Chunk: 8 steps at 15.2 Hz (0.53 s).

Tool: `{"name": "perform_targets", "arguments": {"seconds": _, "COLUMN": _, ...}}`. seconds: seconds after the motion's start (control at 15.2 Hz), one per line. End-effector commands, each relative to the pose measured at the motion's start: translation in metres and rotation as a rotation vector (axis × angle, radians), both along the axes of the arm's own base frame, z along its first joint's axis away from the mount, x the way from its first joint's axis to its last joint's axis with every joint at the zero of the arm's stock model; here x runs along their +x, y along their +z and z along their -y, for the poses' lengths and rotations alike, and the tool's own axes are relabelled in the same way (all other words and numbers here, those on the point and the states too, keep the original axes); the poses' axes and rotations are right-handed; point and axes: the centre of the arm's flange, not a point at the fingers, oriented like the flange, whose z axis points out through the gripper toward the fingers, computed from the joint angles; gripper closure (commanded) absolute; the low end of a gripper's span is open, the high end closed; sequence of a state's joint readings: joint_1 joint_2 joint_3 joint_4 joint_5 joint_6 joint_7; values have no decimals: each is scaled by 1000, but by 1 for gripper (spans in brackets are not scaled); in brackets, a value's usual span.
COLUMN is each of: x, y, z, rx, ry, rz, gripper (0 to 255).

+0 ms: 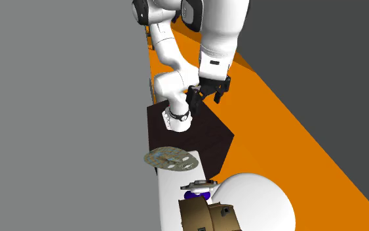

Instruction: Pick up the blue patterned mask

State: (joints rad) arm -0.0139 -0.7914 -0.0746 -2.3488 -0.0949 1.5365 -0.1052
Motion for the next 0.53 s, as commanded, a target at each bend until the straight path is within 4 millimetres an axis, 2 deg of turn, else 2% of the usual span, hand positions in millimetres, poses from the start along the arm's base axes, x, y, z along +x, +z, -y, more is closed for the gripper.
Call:
{"name": "perform_targets", "arguments": {"seconds": 0.0, "x": 0, "y": 0, "z": 0, "rx": 0, "ry": 0, "rz": 0, "gripper": 0}}
{"name": "perform_targets", "arguments": {"seconds": 0.26, "x": -35, "y": -25, "z": 42, "rx": 39, "ry": 248, "rz": 34, "gripper": 0}}
{"name": "perform_targets", "arguments": {"seconds": 0.46, "x": -53, "y": -45, "z": 79, "rx": 68, "ry": 434, "rz": 59, "gripper": 0}}
